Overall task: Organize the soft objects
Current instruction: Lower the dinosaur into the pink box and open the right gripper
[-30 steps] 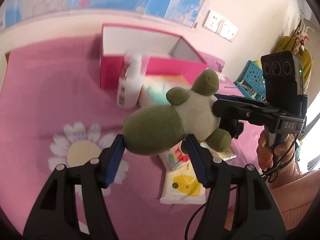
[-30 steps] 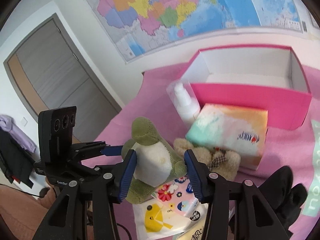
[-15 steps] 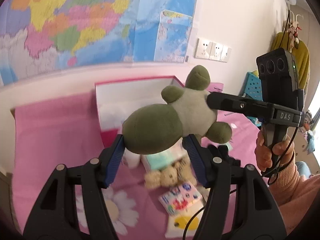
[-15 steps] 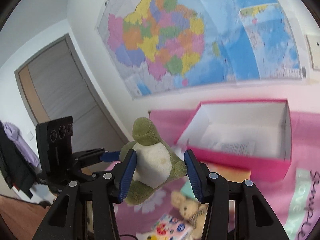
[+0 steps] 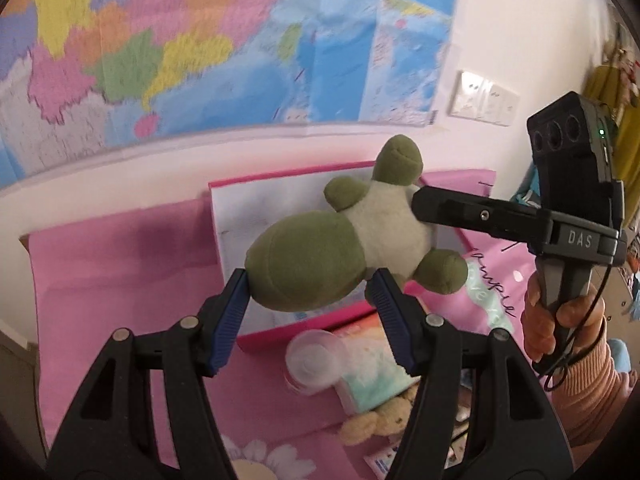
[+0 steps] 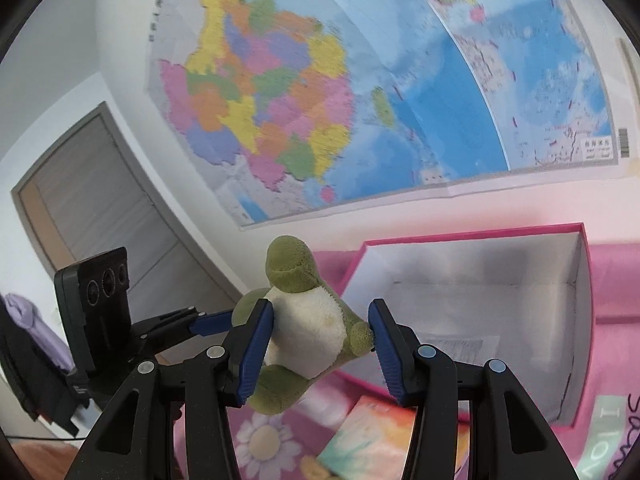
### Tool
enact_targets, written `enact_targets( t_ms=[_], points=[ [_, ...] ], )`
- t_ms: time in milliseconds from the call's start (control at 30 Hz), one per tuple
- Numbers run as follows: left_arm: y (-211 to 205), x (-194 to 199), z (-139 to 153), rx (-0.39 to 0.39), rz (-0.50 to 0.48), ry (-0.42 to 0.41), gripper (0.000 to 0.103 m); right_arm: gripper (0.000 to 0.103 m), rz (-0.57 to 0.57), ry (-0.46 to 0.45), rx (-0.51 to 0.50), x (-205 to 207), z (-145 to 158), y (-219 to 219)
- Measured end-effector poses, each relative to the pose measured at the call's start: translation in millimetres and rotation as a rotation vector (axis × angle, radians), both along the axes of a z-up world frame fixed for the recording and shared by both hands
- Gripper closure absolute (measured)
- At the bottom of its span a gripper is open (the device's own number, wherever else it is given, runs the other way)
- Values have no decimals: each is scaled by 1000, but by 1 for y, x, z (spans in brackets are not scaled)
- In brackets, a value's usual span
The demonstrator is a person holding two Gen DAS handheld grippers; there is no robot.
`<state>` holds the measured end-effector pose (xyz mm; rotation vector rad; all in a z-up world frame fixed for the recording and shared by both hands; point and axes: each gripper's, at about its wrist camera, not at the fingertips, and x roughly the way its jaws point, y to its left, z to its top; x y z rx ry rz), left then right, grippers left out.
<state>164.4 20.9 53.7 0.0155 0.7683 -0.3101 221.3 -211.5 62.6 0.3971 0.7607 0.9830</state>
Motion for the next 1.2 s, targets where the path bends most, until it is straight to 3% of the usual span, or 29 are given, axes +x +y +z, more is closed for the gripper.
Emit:
enact_targets(
  t_ms=[267,400,667,900,1000,1200],
  points=[
    [7,44,-29,-22,51,100,38,53,-8,83,-57,40,-35,23],
    [15,62,-45,-68,92,158,40,50,-23,166,-75,62,-57,31],
    [18,47,-34,-52,119,92,40,45,-78,198,-243,78,-76,42],
    [12,7,-11,-56,99,-21,39,45,-56,121,-242,46,-54,23],
    [4,-19,-3,-64,61,-64,28,40,-29,61,-217,22,-32,11],
    [-26,-65,0,-79,-68,-92,28,35,-12,-22,-187,-25,-2,-28]
  ],
)
